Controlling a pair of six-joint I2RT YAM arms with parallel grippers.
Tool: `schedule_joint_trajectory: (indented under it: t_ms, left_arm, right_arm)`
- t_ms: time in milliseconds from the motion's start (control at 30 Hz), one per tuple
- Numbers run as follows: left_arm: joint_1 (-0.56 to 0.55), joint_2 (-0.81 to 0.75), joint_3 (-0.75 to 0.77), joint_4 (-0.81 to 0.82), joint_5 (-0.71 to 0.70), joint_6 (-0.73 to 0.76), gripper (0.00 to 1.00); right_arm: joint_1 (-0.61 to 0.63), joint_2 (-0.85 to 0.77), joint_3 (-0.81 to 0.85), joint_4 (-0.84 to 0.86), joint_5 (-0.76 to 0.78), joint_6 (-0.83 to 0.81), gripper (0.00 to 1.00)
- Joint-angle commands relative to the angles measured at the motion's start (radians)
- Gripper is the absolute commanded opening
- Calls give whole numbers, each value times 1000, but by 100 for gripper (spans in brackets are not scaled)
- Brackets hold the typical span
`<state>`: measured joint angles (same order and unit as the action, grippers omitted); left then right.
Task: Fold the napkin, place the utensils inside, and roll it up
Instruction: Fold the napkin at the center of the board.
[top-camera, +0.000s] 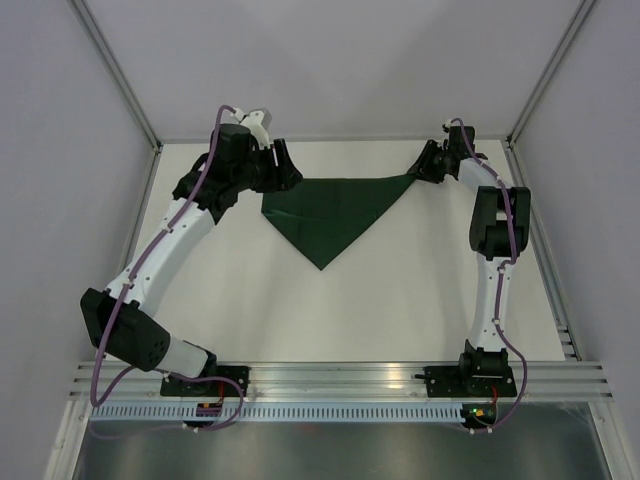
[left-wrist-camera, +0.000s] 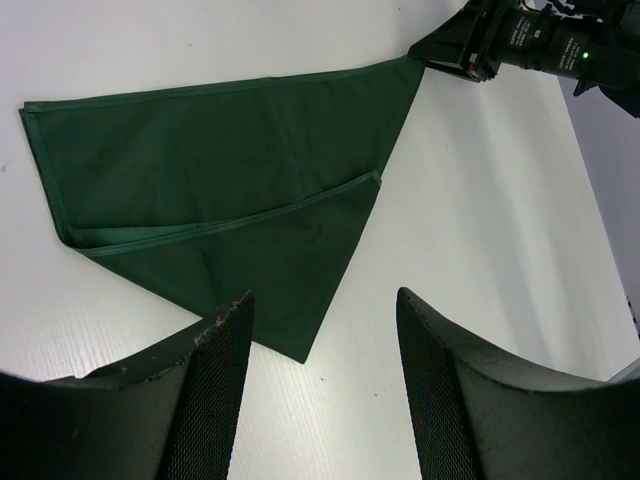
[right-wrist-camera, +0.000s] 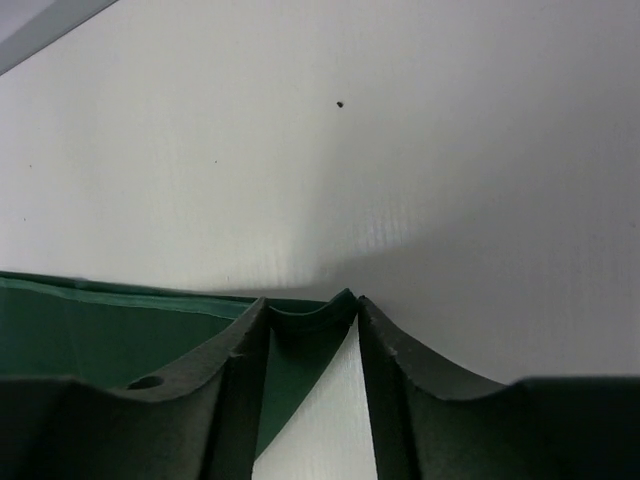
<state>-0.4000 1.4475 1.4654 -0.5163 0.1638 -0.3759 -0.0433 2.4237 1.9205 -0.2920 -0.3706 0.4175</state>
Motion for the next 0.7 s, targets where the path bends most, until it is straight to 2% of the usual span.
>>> schedule_joint_trajectory:
  t_ms: [0, 667]
  left_arm:
    - [-3, 14, 10, 29, 19, -20, 64]
    - [-8, 1, 12, 56, 40, -32, 63]
  right_arm:
    - [-1, 41, 25, -26, -8, 55, 46]
    - [-1, -15, 23, 14, -91, 29, 7]
